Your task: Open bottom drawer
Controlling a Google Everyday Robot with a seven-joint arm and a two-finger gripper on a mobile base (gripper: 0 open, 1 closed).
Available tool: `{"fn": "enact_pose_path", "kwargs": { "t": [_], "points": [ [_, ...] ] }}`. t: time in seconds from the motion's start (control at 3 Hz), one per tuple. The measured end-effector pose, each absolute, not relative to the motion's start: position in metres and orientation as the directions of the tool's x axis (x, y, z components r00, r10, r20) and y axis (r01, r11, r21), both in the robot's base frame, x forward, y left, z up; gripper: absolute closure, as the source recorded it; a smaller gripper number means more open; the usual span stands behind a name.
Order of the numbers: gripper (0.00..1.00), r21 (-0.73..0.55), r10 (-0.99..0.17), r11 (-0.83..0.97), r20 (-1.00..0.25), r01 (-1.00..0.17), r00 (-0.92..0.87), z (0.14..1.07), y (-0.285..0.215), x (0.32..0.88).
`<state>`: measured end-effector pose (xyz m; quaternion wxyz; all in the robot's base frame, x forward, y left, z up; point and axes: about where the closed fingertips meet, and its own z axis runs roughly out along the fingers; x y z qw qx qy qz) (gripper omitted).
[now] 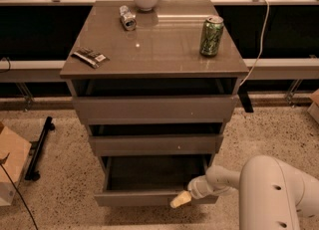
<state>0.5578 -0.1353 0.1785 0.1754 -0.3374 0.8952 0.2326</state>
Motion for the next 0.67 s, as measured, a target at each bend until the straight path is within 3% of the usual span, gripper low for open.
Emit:
{"fn": "enact_pose_path", "kwargs": {
  "t": [0.33, 0.67],
  "points": [
    [0.0, 0.362, -0.46, 0.69, -0.449, -0.627, -0.766, 0.1727, -0.1302, 0.521],
    [0.0, 0.362, -0.46, 0.69, -0.449, -0.626, -0.766, 0.1734, -0.1303, 0.5241]
  ]
}}
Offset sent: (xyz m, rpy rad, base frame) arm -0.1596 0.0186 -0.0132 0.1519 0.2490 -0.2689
